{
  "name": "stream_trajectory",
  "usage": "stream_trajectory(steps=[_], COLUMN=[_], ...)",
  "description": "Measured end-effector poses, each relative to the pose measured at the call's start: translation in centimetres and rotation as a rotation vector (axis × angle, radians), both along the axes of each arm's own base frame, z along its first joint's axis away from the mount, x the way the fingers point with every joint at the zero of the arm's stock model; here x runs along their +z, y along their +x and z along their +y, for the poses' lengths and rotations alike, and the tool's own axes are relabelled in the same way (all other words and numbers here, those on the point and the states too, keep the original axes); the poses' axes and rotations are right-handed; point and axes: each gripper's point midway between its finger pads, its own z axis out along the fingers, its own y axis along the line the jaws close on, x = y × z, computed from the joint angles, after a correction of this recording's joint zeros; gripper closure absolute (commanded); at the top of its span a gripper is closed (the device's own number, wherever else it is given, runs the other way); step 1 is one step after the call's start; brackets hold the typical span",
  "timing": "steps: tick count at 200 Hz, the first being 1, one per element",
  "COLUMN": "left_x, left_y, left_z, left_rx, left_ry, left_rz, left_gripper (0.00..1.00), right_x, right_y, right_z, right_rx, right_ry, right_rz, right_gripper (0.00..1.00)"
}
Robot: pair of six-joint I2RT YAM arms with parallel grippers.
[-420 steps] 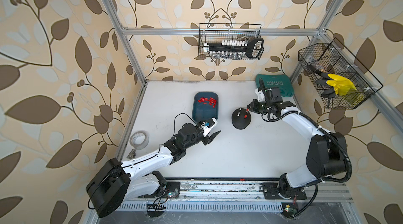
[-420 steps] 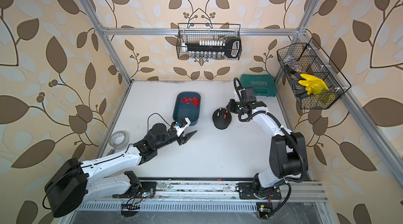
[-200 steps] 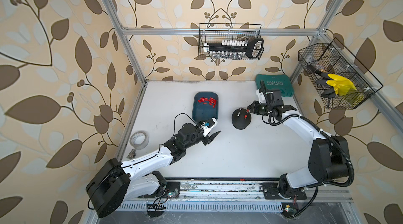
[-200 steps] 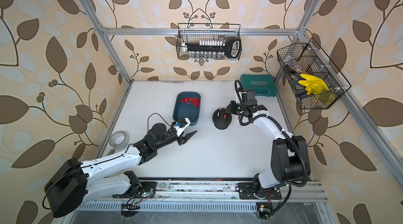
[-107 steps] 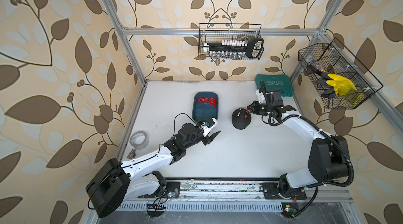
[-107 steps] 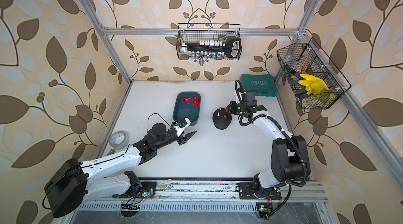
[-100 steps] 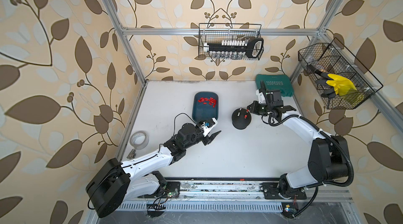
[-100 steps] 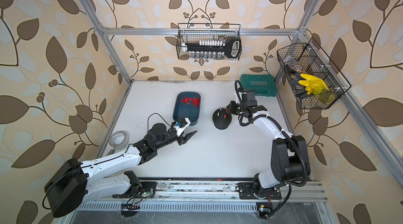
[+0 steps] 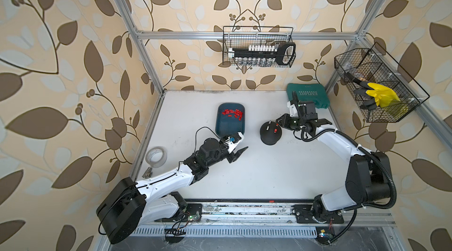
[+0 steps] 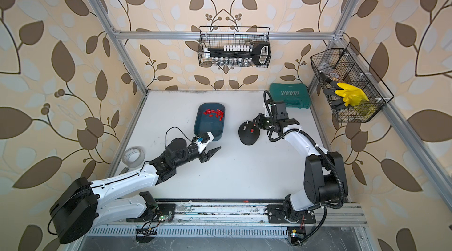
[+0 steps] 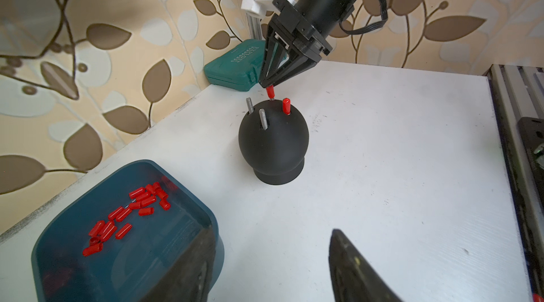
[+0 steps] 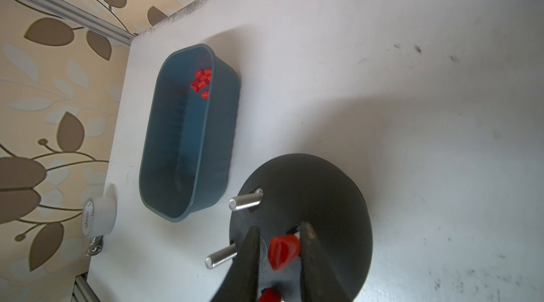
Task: Cover the protruding screws with screw protection sleeves
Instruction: Attach the screw protection sleeve to the screw, then adjust the plastic shell at the center of the board.
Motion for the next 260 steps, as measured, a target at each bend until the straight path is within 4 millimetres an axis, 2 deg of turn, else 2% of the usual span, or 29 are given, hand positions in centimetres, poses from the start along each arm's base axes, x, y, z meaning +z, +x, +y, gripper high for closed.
stream_trajectory(steps=[33, 65, 97, 112, 126, 147, 197, 260], left_x=[0.1, 0.1, 0.1, 0.1, 0.2, 0.2, 0.2, 0.1], left_y=[0.0, 0.0, 0.0, 0.0, 0.0, 0.0, 0.1, 0.1], left_z=[0.0, 0.0, 0.0, 0.0, -0.1, -0.1, -0.1, -0.1], left_rx=[-0.001, -0.001, -0.001, -0.002, -0.002, -0.002, -0.002, -0.002], left_ry=[-0.001, -0.001, -0.001, -0.001, -0.002, -0.003, -0.002, 0.0], left_rz=[-0.001, -0.001, -0.001, -0.001, -0.002, -0.003, -0.002, 0.0], left_gripper=[0.37, 0.37, 0.37, 0.37, 0.37, 0.37, 0.37, 0.37], right_x=[-0.1, 0.8, 2.4, 2.5, 2.5, 1.8, -2.3, -2.4], right_y=[-0.2, -0.3, 0.0, 0.1, 0.1, 0.3, 0.0, -0.2], right_z=[-0.1, -0.4, -1.6, -2.2, -2.0, -1.4, -1.6, -1.4], right_rx=[0.0, -0.015, -0.05, -0.065, -0.056, -0.034, -0.051, -0.032], right_ry=[0.008, 0.047, 0.142, 0.175, 0.205, 0.243, 0.226, 0.212], right_rz=[0.017, 0.024, 0.022, 0.035, 0.045, 0.071, 0.182, 0.181], right_gripper=[0.6, 0.5, 0.47, 0.46, 0.46, 0.46, 0.47, 0.47])
